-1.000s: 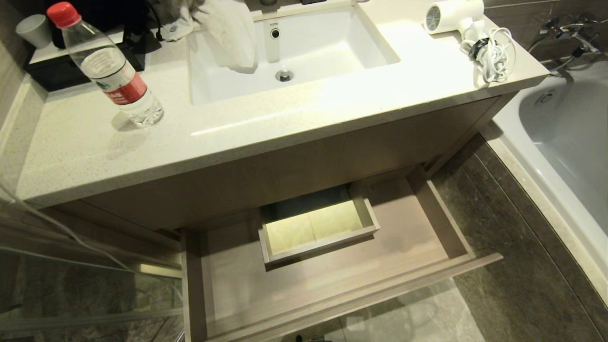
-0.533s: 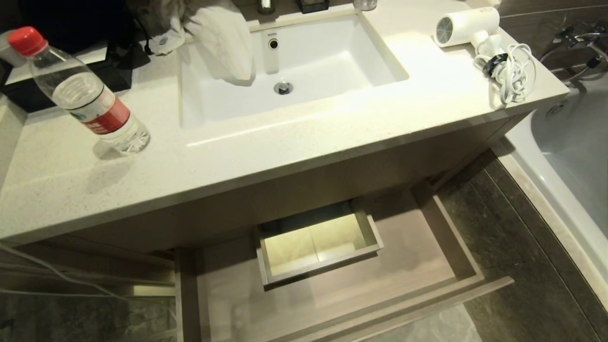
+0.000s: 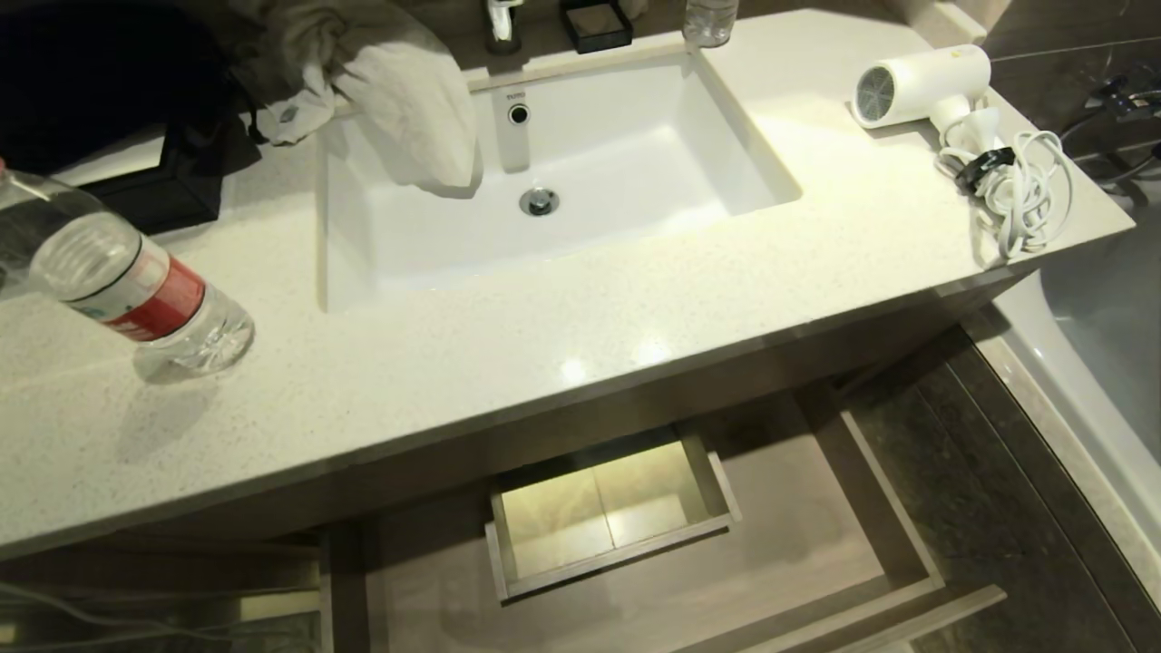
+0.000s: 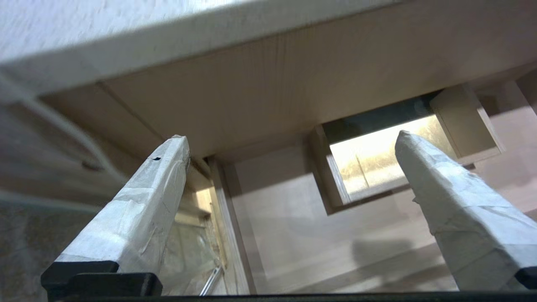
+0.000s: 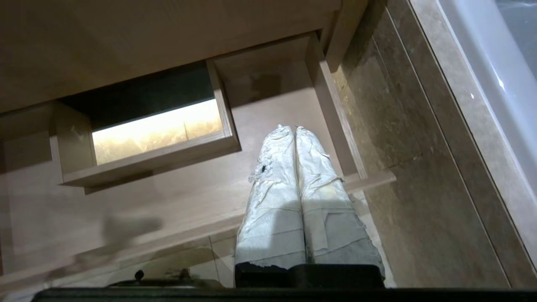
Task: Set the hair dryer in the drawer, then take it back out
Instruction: Pick up the hairdryer
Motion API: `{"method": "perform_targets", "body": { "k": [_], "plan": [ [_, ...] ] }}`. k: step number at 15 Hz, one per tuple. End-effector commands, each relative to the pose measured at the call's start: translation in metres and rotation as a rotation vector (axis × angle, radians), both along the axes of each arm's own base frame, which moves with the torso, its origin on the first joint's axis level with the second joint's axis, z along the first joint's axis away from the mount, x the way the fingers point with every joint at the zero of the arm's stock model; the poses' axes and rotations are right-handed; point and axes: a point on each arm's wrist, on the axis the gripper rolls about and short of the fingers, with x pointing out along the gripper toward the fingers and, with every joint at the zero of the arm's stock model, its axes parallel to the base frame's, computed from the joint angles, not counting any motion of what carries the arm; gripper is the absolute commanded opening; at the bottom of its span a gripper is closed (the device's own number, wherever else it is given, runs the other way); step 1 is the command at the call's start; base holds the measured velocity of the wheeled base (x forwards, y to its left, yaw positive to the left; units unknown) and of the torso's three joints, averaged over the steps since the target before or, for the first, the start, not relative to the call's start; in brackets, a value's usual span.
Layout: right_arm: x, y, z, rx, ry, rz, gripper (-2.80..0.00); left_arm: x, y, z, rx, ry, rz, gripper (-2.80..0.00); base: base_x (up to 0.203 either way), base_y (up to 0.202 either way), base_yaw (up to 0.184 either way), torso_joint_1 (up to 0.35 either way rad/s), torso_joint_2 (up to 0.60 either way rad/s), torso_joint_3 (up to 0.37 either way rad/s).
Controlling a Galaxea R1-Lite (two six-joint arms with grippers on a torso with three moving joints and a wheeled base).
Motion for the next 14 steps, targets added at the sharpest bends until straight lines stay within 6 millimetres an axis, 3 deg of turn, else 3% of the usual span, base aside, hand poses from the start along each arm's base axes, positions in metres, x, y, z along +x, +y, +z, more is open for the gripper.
{"method": "perform_targets", "body": {
  "k": [1, 9, 14],
  "plan": [
    [0.0001, 0.0, 0.0, 0.0, 0.001, 0.0, -2.8, 0.0, 0.0, 0.0, 0.0, 0.0, 0.0, 0.0, 0.0, 0.0, 0.0, 0.352, -0.21, 0.146],
    [0.0, -0.0001, 0.0, 0.002, 0.0, -0.002, -2.8, 0.0, 0.0, 0.0, 0.0, 0.0, 0.0, 0.0, 0.0, 0.0, 0.0, 0.362, -0.26, 0.1],
    [0.0, -0.0001, 0.0002, 0.009, -0.001, -0.003, -2.8, 0.0, 0.0, 0.0, 0.0, 0.0, 0.0, 0.0, 0.0, 0.0, 0.0, 0.065, -0.05, 0.014]
  ]
}}
